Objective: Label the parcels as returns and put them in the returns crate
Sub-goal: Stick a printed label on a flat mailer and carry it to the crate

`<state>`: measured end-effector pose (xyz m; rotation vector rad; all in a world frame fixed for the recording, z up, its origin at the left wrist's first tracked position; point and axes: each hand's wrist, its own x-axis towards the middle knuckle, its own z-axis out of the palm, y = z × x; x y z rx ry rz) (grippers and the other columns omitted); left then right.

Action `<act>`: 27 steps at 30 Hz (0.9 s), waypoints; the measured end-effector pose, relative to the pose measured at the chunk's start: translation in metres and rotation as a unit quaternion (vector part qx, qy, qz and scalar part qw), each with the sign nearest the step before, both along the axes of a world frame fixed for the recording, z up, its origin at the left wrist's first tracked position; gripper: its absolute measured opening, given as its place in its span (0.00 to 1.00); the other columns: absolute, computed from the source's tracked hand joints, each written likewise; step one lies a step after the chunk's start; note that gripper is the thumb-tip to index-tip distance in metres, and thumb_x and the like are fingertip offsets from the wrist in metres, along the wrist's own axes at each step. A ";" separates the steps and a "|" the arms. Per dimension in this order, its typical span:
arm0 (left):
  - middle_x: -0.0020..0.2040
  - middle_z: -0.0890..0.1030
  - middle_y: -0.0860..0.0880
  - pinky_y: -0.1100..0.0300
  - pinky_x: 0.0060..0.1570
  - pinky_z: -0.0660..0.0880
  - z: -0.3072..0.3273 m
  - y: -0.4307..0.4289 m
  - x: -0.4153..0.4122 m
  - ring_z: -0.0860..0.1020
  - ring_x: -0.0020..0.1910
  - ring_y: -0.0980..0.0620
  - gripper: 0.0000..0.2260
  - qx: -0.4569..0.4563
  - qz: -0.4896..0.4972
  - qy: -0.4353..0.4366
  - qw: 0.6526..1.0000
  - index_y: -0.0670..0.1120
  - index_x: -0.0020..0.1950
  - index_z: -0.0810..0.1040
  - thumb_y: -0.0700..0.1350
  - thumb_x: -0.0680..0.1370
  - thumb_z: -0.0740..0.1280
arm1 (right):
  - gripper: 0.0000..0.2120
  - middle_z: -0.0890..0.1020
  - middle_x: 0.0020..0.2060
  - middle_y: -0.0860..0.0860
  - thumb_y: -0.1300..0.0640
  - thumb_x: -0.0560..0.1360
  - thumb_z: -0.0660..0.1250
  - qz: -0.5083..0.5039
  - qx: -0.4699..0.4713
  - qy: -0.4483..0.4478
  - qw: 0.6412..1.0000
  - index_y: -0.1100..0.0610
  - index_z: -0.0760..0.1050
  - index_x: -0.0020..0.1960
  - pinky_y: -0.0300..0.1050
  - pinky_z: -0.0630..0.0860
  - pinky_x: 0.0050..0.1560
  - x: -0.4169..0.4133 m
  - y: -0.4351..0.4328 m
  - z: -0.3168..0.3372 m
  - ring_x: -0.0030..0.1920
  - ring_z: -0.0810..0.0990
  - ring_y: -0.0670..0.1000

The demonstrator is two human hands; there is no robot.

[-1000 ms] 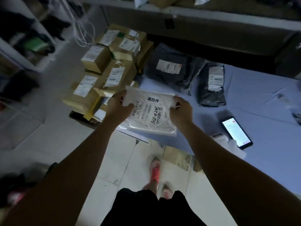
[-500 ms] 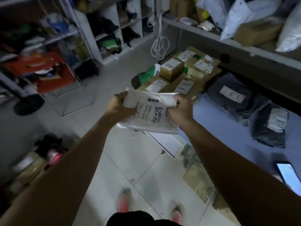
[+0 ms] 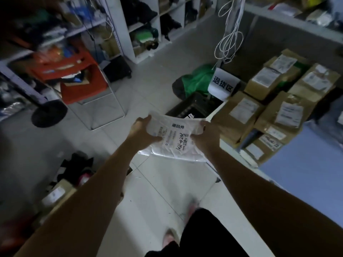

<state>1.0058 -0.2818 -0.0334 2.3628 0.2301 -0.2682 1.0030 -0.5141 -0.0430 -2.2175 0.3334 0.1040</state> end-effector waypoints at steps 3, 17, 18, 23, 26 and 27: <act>0.64 0.72 0.44 0.48 0.64 0.73 -0.021 0.019 0.053 0.71 0.63 0.44 0.46 0.031 -0.024 0.021 0.999 0.47 0.78 0.62 0.49 0.65 0.82 | 0.31 0.79 0.60 0.57 0.60 0.67 0.77 -0.015 0.004 0.042 0.999 0.60 0.73 0.69 0.40 0.71 0.59 0.050 0.021 -0.028 0.61 0.77 0.56; 0.59 0.73 0.42 0.46 0.62 0.73 -0.124 0.014 0.373 0.74 0.59 0.43 0.40 0.020 -0.148 0.063 0.987 0.44 0.74 0.70 0.49 0.66 0.82 | 0.29 0.74 0.64 0.57 0.61 0.72 0.73 -0.162 0.009 0.138 0.977 0.58 0.70 0.71 0.45 0.70 0.64 0.324 0.025 -0.135 0.63 0.75 0.56; 0.60 0.73 0.42 0.46 0.62 0.73 -0.134 0.010 0.395 0.74 0.59 0.43 0.39 0.014 -0.160 0.066 0.985 0.44 0.74 0.69 0.48 0.67 0.81 | 0.30 0.75 0.64 0.57 0.61 0.72 0.73 -0.177 0.012 0.144 0.974 0.58 0.70 0.72 0.46 0.70 0.64 0.341 0.021 -0.145 0.64 0.74 0.57; 0.61 0.73 0.42 0.48 0.59 0.76 -0.201 -0.016 0.510 0.75 0.59 0.44 0.34 -0.004 -0.228 0.080 0.970 0.42 0.73 0.70 0.45 0.70 0.79 | 0.29 0.79 0.62 0.57 0.63 0.70 0.71 -0.269 0.026 0.139 0.953 0.57 0.72 0.71 0.47 0.74 0.63 0.424 -0.001 -0.202 0.61 0.78 0.58; 0.61 0.73 0.41 0.52 0.58 0.76 -0.266 -0.039 0.576 0.75 0.58 0.46 0.33 0.001 -0.294 0.066 0.954 0.41 0.72 0.71 0.41 0.70 0.79 | 0.28 0.79 0.61 0.55 0.64 0.71 0.71 -0.312 0.010 0.139 0.940 0.57 0.73 0.70 0.38 0.71 0.53 0.468 -0.016 -0.254 0.59 0.79 0.55; 0.62 0.73 0.41 0.54 0.58 0.75 -0.292 -0.047 0.596 0.75 0.58 0.47 0.33 0.000 -0.307 0.070 0.949 0.41 0.72 0.71 0.41 0.70 0.79 | 0.28 0.79 0.61 0.55 0.64 0.71 0.72 -0.327 0.004 0.134 0.936 0.57 0.74 0.69 0.38 0.71 0.53 0.482 -0.021 -0.276 0.58 0.79 0.55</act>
